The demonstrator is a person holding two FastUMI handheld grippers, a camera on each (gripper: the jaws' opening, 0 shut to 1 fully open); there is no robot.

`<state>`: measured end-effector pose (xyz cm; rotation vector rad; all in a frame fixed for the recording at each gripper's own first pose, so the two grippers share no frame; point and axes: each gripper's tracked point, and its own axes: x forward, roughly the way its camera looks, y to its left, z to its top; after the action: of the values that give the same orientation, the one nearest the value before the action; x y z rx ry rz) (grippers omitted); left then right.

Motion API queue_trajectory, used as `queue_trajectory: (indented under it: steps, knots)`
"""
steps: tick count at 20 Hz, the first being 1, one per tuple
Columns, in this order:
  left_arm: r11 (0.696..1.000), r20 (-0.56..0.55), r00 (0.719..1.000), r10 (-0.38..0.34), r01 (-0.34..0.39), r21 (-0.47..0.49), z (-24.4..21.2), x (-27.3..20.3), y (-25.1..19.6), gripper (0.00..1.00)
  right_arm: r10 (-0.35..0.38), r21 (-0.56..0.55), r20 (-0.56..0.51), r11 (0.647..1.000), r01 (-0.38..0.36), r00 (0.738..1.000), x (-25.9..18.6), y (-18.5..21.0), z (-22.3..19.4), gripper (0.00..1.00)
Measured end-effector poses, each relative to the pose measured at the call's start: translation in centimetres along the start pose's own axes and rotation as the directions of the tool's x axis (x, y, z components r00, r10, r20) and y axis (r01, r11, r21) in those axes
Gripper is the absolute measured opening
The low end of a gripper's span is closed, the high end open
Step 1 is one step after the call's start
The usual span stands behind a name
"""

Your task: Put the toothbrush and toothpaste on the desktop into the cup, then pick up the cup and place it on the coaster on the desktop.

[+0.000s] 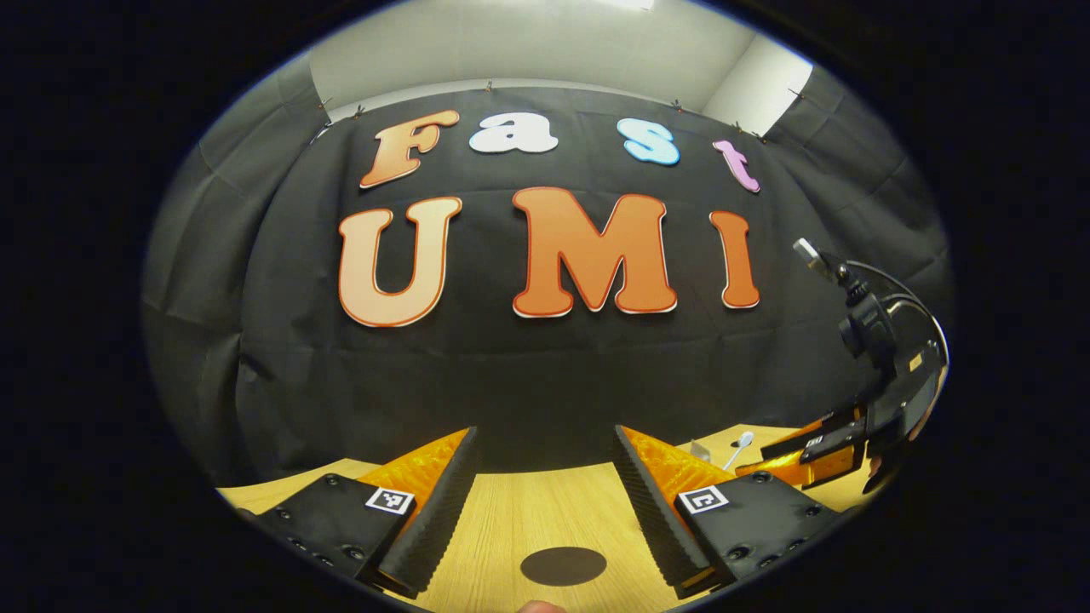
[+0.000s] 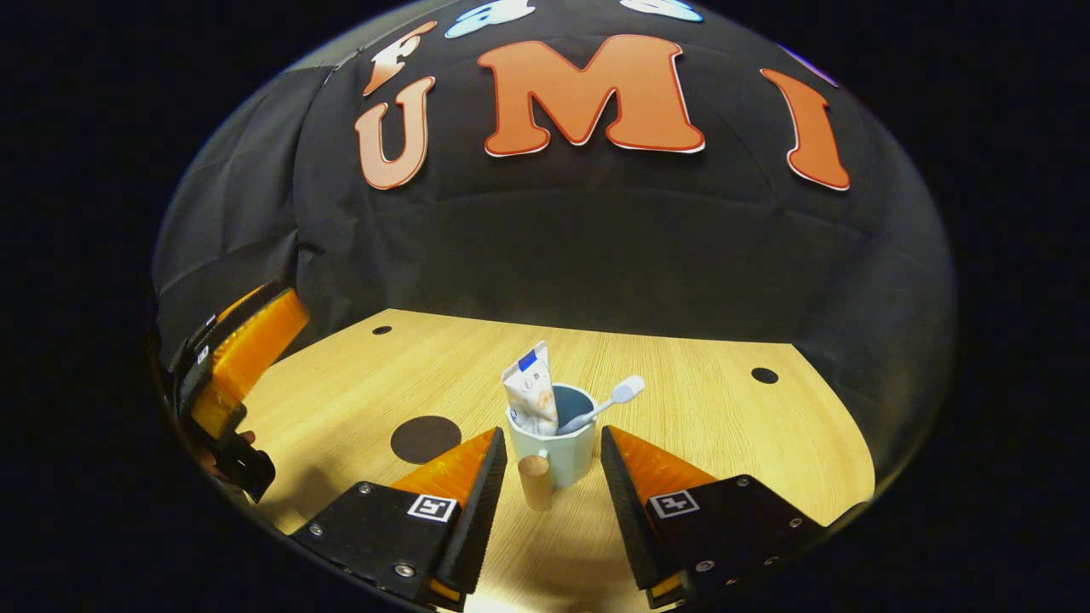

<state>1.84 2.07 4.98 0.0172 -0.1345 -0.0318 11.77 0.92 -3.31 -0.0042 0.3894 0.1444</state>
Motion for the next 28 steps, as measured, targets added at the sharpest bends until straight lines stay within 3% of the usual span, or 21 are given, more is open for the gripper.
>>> queue_trajectory:
  steps: [7, 12, 19, 21, 22, 25, 26, 28]
  knots:
    - [0.999, -0.016, 0.999, 0.044, -0.045, -0.031, -1.9, 0.4, 2.5, 0.98, -0.015, -0.018, -0.179, 1.000, 0.012, 0.984, 1.3, 0.8, -0.8, 0.68]
    - [0.996, -0.068, 0.996, 0.060, -0.064, -0.057, -4.6, 1.1, 3.2, 0.97, -0.062, -0.045, -0.288, 0.998, 0.051, 0.956, 2.2, -0.2, -2.2, 0.68]
    - [0.995, -0.093, 0.993, 0.070, -0.076, -0.059, -5.6, 1.0, 3.5, 0.97, -0.027, -0.006, -0.416, 1.000, 0.027, 0.909, 4.1, -0.6, -4.0, 0.70]
    - [0.995, -0.090, 0.994, 0.058, -0.065, -0.070, -5.5, 1.0, 3.2, 0.98, -0.033, -0.019, -0.442, 0.999, 0.027, 0.896, 4.9, -0.5, -4.3, 0.66]
    - [0.995, -0.092, 0.995, 0.043, -0.051, -0.086, -5.5, 1.1, 2.8, 0.96, -0.031, -0.027, -0.463, 0.999, 0.021, 0.886, 5.3, -0.3, -4.7, 0.70]
    - [0.995, -0.114, 0.993, 0.025, -0.036, -0.089, -6.3, 0.8, 2.4, 0.96, -0.023, -0.027, -0.539, 1.000, 0.009, 0.842, 6.2, -0.1, -6.6, 0.66]
    - [0.995, -0.117, 0.993, 0.025, -0.035, -0.089, -6.3, 0.8, 2.4, 0.98, -0.019, -0.010, -0.561, 1.000, 0.016, 0.828, 6.2, -0.1, -6.9, 0.71]
    - [0.994, -0.122, 0.992, 0.013, -0.026, -0.106, -6.4, 0.7, 2.3, 0.97, -0.006, 0.015, -0.586, 1.000, 0.018, 0.810, 6.5, 0.1, -7.3, 0.70]
